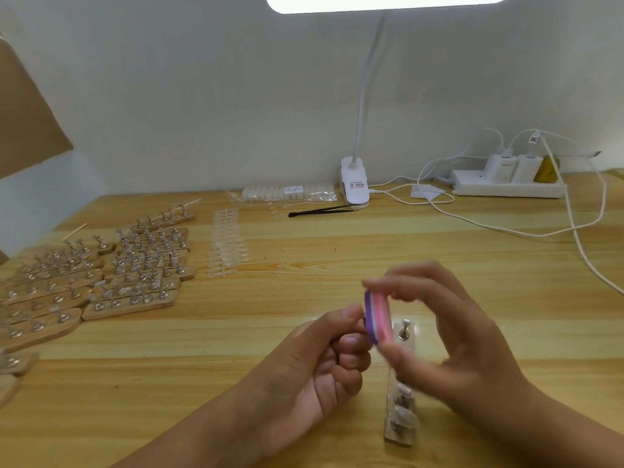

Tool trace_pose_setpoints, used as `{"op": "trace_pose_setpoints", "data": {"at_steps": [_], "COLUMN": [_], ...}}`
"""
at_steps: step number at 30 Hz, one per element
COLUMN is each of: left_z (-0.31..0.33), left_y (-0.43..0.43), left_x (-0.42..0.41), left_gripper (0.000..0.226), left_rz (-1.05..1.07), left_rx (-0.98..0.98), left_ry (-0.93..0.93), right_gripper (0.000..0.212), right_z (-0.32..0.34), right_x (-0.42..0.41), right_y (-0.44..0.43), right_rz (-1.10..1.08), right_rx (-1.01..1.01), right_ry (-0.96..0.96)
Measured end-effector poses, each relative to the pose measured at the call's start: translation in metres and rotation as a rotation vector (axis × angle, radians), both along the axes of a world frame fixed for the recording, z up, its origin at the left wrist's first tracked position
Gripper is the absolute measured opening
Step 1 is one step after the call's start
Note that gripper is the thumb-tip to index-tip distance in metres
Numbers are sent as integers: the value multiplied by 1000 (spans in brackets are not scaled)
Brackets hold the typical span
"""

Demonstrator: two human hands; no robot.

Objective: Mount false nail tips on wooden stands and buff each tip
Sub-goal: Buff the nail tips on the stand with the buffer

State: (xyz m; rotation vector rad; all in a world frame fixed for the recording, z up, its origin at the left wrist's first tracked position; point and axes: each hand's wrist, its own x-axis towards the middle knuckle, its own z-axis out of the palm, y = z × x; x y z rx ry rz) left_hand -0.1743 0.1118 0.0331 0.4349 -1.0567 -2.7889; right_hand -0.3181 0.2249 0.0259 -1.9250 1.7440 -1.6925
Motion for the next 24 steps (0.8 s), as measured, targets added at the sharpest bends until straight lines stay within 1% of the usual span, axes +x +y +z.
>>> {"op": "trace_pose_setpoints", "data": {"at_steps": [3, 5, 8, 10, 13, 15, 18, 20, 24], "left_z": [2, 2, 1, 1, 0, 1, 1, 1, 1], "left_y": [2, 3, 4, 5, 4, 2, 5, 8, 3], "left_x": [0, 0, 1, 0, 0, 0, 1, 1, 1], "left_gripper": [31, 35, 39, 42, 45, 46, 33, 27, 43], "left_rz": [-41, -21, -10, -13, 18, 33, -12, -37, -27], "left_rx": [-89, -112, -266, -322, -308, -332, -438, -453, -420], "left_ry": [19, 6, -7, -7, -19, -22, -2, 5, -6], "right_gripper": [40, 38, 37, 37, 36, 36, 36, 36, 36], "right_z": [4, 3, 4, 5, 5, 5, 5, 5, 7], "right_x": [-3, -3, -2, -3, -4, -6, -5, -4, -9], "right_y": [-2, 3, 4, 1, 5, 8, 3, 2, 10], "right_rz": [15, 69, 93, 115, 148, 149, 180, 230, 237], "right_rx": [27, 56, 85, 131, 154, 145, 194, 230, 210], "right_ry": [-101, -119, -141, -172, -195, -193, -221, -252, -250]}}
